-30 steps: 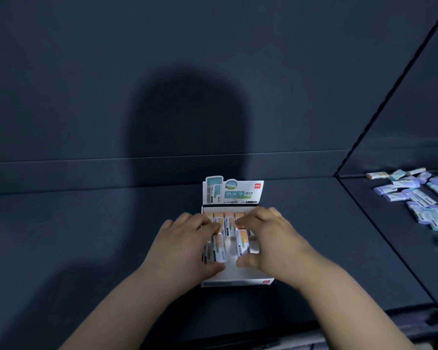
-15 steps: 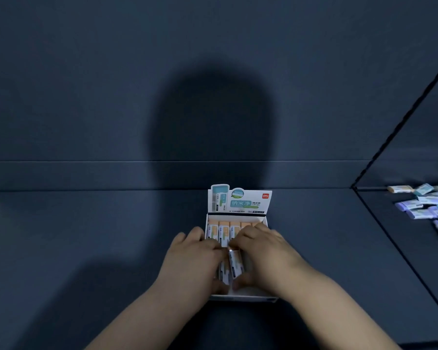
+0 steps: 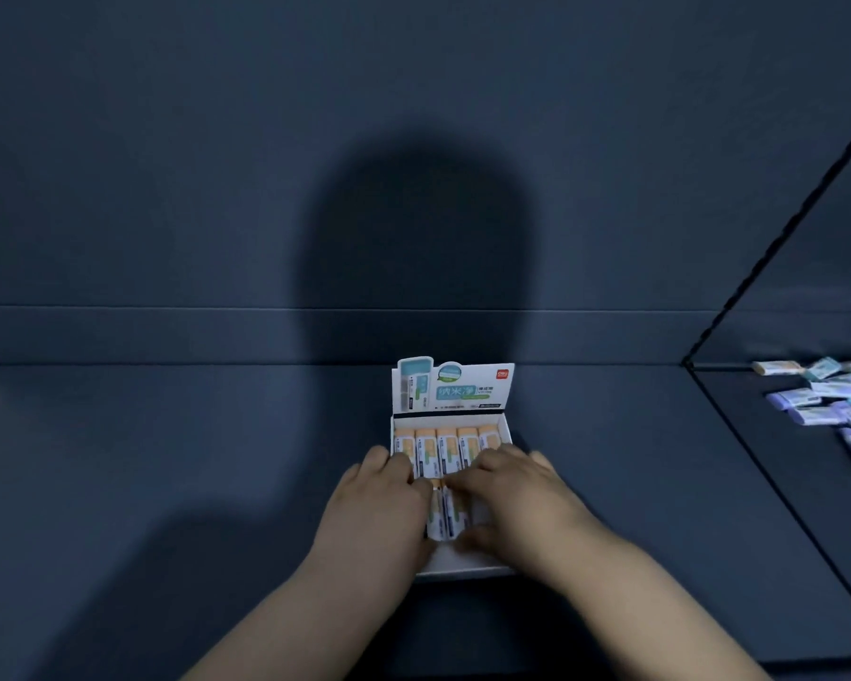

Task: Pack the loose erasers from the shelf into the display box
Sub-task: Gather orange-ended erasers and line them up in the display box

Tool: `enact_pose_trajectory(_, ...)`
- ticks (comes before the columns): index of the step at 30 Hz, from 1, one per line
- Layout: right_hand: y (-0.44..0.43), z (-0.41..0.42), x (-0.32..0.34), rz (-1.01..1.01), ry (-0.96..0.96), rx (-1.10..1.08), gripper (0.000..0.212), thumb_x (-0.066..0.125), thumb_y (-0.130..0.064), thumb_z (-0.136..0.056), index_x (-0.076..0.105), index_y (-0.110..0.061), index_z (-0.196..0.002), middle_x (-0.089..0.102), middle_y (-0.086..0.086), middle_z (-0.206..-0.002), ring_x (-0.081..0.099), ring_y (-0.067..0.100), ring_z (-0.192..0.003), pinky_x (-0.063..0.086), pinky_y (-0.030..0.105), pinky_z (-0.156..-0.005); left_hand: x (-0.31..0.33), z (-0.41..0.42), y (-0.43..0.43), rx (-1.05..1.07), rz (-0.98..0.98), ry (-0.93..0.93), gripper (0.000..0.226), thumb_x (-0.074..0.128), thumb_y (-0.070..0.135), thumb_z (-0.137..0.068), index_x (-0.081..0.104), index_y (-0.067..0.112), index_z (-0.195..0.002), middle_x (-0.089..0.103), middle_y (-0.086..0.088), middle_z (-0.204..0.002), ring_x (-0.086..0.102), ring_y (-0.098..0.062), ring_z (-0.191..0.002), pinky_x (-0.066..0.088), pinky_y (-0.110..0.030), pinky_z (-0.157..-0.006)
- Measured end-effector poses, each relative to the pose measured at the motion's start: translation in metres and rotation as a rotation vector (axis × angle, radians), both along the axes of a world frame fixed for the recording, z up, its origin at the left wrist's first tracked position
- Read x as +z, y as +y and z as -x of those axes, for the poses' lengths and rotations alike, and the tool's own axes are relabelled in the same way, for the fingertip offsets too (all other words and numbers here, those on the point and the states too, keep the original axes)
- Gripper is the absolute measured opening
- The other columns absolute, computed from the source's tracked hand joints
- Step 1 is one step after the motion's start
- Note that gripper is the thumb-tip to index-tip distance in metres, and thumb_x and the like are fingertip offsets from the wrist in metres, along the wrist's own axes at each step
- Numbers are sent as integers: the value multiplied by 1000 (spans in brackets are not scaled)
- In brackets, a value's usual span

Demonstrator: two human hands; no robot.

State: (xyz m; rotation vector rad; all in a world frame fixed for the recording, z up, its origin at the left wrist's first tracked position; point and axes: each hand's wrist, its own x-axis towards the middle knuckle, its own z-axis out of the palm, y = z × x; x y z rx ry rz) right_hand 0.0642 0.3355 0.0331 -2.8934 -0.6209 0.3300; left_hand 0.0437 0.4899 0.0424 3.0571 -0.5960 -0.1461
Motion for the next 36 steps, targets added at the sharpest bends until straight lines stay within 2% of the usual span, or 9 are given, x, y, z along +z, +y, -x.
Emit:
enact_pose_trajectory(2, -1, 1, -3, -36, -12, -21, 59, 61, -44, -80, 40, -38, -135, 48, -8, -129, 34, 14, -124, 23, 26, -94, -1, 0, 0, 13, 8, 4, 38, 47, 35, -91, 49, 18, -125, 45, 0, -121, 32, -19, -117, 29, -26, -93)
enact_pose_trajectory(7, -2, 7, -1, -67, -93, -42, 51, 64, -42, -77, 50, -33, -126, 53, -10, -125, 37, 12, -120, 23, 25, -90, -1, 1, 0, 30, 10, 17, 38, 51, 37, -90, 52, 17, -123, 45, 0, -121, 33, -19, -117, 30, -26, -92)
enact_pose_trajectory(11, -3, 15, 6, -145, -91, -93, 60, 69, -47, -73, 49, -32, -128, 51, -11, -126, 36, 10, -119, 26, 23, -96, 4, 0, 7, -6, -25, 25, 45, 53, 48, -86, 54, 21, -122, 48, 2, -121, 35, -19, -116, 29, -29, -92)
enact_pose_trajectory(15, -4, 26, 17, -195, -122, -147, 59, 69, -45, -74, 50, -31, -128, 52, -12, -125, 36, 10, -116, 29, 25, -100, 10, 0, 15, -59, -8, -35, 48, 52, 54, -84, 53, 28, -125, 49, 6, -121, 35, -17, -118, 27, -30, -92)
enact_pose_trajectory(23, -11, 44, 29, -209, -201, -211, 57, 70, -44, -74, 52, -29, -127, 54, -10, -122, 39, 13, -114, 32, 26, -101, 18, 4, 5, -195, 146, -90, 46, 46, 49, -90, 49, 26, -130, 51, 6, -122, 38, -17, -118, 32, -28, -94)
enact_pose_trajectory(29, -52, 64, 35, -213, -237, -218, 62, 72, -44, -72, 53, -23, -128, 55, -6, -121, 41, 15, -114, 34, 29, -102, 20, 26, -31, -224, 183, -102, 48, 48, 47, -90, 45, 25, -133, 52, 4, -122, 38, -17, -117, 33, -29, -98)
enact_pose_trajectory(36, -162, 110, 38, -188, -213, -153, 64, 67, -49, -76, 47, -26, -132, 50, -7, -129, 35, 11, -122, 27, 24, -106, 23, 85, -133, -159, 195, -178, 56, 47, 52, -89, 37, 28, -139, 51, 4, -125, 39, -18, -118, 33, -29, -99)
